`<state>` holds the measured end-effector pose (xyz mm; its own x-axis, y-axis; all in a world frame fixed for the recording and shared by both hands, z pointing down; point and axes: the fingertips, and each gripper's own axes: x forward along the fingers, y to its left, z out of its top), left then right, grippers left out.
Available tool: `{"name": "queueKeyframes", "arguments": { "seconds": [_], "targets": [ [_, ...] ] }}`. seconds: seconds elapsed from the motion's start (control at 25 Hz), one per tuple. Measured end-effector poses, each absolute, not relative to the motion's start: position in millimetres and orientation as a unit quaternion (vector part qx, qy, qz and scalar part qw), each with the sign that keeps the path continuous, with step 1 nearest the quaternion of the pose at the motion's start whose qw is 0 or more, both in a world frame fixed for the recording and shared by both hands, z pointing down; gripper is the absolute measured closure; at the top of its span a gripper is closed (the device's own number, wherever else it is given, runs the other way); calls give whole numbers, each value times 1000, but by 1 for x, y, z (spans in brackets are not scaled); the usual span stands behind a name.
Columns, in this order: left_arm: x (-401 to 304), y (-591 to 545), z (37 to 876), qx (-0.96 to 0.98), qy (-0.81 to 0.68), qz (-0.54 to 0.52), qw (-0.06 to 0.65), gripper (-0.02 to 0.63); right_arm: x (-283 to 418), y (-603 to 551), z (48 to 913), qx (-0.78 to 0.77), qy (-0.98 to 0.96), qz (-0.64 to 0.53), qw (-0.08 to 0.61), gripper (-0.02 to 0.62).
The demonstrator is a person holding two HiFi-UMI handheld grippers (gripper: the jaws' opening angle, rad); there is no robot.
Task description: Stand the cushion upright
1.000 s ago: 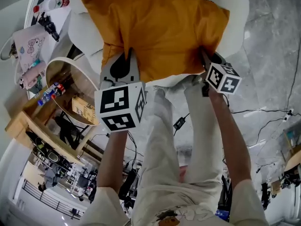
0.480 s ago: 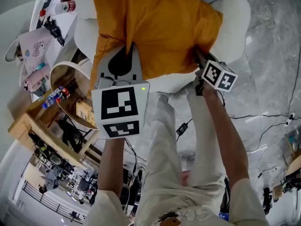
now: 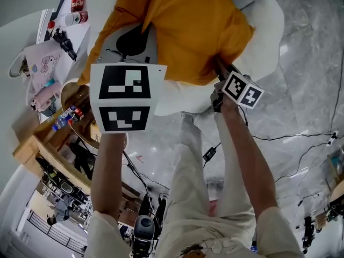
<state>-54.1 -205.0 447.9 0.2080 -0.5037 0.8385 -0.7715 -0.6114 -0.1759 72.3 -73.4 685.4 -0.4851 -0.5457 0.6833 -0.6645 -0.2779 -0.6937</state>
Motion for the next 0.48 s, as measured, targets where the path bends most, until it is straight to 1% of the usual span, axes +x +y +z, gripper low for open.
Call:
{"name": "queueKeyframes", "arguments": {
  "seconds": [0.48],
  "targets": [
    [-19,-261,445,808,-334,483,46,592,51,-84,676,492,-590,640,29,485]
  ]
}}
